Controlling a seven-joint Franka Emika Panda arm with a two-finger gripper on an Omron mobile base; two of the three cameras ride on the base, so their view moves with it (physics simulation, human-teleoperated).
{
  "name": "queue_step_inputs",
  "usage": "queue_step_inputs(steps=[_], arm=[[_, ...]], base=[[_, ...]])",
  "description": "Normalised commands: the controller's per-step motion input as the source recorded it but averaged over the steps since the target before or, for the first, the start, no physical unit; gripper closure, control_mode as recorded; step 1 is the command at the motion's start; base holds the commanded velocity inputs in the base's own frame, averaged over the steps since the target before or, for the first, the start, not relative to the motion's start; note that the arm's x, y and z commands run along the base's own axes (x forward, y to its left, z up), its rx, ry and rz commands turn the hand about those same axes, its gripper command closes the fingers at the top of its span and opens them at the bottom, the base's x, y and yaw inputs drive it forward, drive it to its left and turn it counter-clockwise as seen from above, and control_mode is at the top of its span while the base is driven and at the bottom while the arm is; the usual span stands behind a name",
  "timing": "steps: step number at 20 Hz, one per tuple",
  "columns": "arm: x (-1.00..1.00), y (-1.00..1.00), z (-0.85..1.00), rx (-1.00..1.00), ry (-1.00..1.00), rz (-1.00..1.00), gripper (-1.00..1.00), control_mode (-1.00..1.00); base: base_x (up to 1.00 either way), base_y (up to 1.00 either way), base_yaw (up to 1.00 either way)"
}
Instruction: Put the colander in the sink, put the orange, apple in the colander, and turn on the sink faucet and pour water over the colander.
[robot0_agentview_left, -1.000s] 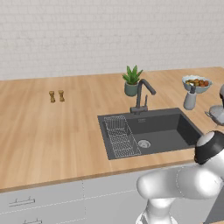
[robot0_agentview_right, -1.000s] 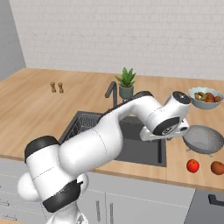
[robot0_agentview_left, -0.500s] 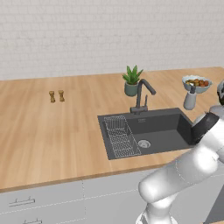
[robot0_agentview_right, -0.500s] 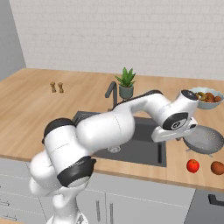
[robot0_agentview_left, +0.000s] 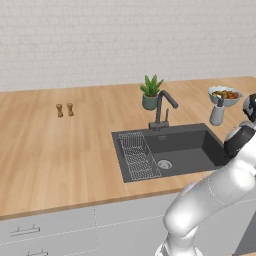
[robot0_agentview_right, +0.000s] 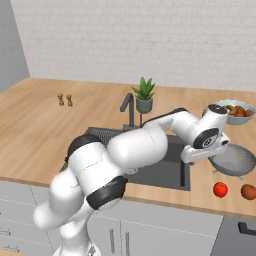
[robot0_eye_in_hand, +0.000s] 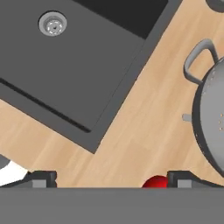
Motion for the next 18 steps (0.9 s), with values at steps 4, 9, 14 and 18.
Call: queue_step_inputs(steps=[4,9,14,18], arm=[[0.37,-0.35,-0.24,-0.05,0.07,0.0,-1.0,-1.0],[0.28,-0.39,-0.26,-0.03,0.04,0.0,-1.0,-1.0],[0.27,-0.34,-0.27,-0.02,0.02,0.0,-1.0,-1.0],[0.29,-0.28,-0.29,-0.02,0.01,0.0,-1.0,-1.0]], base=[[0.0,0.0,0.0],[0.0,0.0,0.0],[0.0,0.0,0.0],[0.0,0.0,0.0]])
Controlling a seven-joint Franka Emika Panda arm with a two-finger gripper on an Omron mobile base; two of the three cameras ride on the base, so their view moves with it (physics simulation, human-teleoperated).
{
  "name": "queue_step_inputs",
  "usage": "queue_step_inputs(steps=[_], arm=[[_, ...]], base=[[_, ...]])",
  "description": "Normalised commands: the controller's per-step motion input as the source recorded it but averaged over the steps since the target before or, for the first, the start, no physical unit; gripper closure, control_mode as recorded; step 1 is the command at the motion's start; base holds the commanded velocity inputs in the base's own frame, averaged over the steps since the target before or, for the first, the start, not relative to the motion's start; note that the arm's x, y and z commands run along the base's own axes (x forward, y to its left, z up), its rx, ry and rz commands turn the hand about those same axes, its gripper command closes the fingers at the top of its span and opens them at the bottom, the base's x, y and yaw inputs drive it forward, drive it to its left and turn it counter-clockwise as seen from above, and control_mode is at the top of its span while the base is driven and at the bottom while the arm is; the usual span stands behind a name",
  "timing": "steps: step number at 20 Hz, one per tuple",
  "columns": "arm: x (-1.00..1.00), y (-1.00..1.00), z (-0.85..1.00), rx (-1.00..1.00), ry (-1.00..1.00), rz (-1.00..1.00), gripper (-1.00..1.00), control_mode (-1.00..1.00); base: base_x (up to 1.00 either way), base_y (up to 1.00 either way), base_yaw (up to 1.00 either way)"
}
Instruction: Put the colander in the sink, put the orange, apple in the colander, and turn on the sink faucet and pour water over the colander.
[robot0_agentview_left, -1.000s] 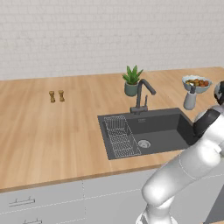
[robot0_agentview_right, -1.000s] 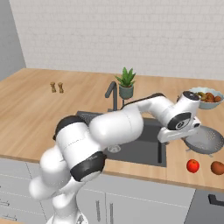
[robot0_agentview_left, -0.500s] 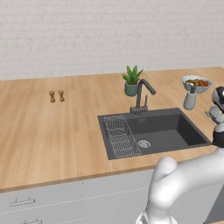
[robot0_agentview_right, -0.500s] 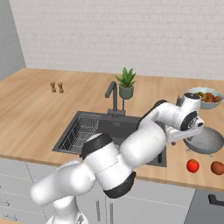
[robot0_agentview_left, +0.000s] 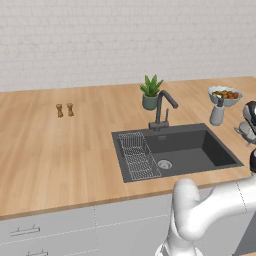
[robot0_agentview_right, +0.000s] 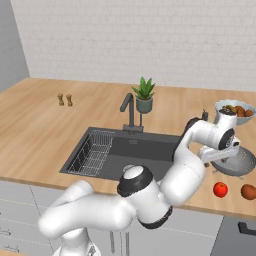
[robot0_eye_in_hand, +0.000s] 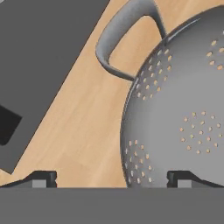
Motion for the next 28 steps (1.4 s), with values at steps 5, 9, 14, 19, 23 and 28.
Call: queue_step_inputs(steps=[5,9,14,19,23,28], arm=[[0.3,-0.21,-0.3,-0.03,0.01,0.0,-1.0,-1.0],[0.22,-0.09,-0.34,-0.06,0.02,0.0,-1.0,-1.0],[0.05,0.0,-0.32,-0.07,0.04,0.0,1.0,-1.0],[-0.03,0.08,-0.23,-0.04,0.0,0.06,1.0,-1.0],[-0.24,0.31,-0.13,-0.08,0.0,0.17,1.0,-1.0],[-0.59,0.23,0.1,-0.12,-0.02,0.2,1.0,-1.0]], base=[[0.0,0.0,0.0],[0.0,0.0,0.0],[0.0,0.0,0.0],[0.0,0.0,0.0],[0.0,0.0,0.0],[0.0,0.0,0.0]])
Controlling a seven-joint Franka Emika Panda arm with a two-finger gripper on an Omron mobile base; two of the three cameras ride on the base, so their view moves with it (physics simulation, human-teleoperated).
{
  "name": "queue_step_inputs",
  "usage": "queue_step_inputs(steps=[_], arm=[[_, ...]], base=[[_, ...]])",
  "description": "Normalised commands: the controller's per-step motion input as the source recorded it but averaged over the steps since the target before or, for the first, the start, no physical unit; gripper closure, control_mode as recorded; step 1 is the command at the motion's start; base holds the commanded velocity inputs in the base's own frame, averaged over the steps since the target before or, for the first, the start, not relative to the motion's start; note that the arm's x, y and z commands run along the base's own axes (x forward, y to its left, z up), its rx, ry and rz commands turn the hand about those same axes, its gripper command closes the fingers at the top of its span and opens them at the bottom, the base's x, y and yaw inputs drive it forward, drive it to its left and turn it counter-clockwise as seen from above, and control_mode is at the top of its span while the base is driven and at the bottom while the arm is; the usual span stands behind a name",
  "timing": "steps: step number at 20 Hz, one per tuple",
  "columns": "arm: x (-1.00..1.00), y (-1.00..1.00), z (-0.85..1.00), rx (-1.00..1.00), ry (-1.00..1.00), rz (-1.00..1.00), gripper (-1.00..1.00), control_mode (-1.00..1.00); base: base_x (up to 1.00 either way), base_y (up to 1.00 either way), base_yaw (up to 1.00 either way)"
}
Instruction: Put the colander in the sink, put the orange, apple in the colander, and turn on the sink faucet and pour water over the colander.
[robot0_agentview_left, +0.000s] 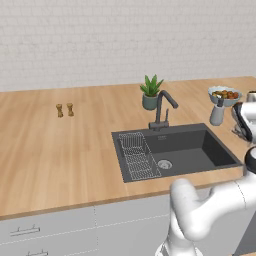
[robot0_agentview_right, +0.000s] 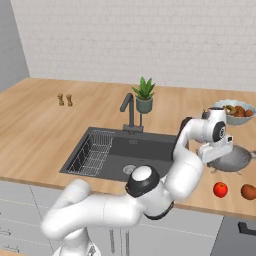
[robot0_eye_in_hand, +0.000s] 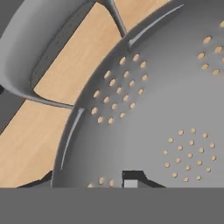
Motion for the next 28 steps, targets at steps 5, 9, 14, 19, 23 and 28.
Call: queue_step_inputs(steps=[5,9,14,19,23,28], arm=[[-0.96,0.24,0.51,0.0,-0.29,0.24,1.0,-1.0],[-0.62,0.4,0.35,0.01,-0.52,0.33,1.0,-1.0],[-0.07,0.59,0.03,0.01,-0.49,0.49,1.0,-1.0],[-0.13,0.33,0.0,-0.01,-0.01,0.62,1.0,-1.0],[-0.01,0.04,0.08,-0.01,0.07,0.68,1.0,-1.0],[0.04,0.07,0.01,0.0,0.04,0.63,1.0,-1.0]], base=[[0.0,0.0,0.0],[0.0,0.0,0.0],[0.0,0.0,0.0],[0.0,0.0,0.0],[0.0,0.0,0.0],[0.0,0.0,0.0]])
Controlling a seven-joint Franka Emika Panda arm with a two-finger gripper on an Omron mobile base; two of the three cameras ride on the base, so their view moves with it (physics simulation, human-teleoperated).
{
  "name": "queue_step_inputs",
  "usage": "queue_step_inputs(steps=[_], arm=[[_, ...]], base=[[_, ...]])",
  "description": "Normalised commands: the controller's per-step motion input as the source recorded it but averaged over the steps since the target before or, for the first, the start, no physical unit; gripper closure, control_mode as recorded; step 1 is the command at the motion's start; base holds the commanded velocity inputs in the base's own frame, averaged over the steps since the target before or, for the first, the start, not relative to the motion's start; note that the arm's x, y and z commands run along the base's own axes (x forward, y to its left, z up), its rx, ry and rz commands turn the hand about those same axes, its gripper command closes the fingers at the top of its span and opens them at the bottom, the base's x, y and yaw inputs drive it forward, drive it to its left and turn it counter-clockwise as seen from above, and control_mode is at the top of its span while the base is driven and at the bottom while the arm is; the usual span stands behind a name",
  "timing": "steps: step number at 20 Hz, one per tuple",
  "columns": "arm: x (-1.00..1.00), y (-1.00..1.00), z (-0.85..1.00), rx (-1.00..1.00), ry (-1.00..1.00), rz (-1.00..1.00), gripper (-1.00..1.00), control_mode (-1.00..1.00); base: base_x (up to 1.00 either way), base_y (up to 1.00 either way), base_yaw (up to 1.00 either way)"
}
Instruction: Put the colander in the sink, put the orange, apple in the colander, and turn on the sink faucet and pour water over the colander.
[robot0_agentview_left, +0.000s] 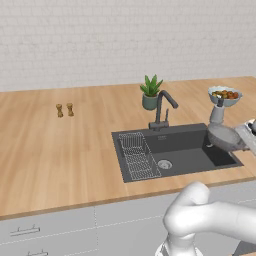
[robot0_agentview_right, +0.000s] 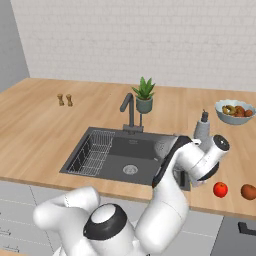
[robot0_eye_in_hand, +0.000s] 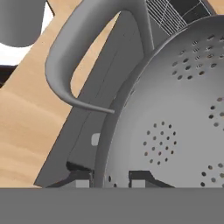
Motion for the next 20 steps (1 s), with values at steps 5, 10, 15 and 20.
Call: queue_step_inputs(steps=[5,10,15,20], arm=[[0.2,0.49,0.0,0.0,0.01,0.48,1.0,-1.0],[0.31,0.81,-0.02,-0.06,0.0,0.22,1.0,-1.0],[0.25,0.7,-0.2,-0.16,-0.01,0.07,1.0,-1.0],[0.19,0.41,-0.37,-0.16,-0.13,0.0,1.0,-1.0]], base=[[0.0,0.0,0.0],[0.0,0.0,0.0],[0.0,0.0,0.0],[0.0,0.0,0.0]])
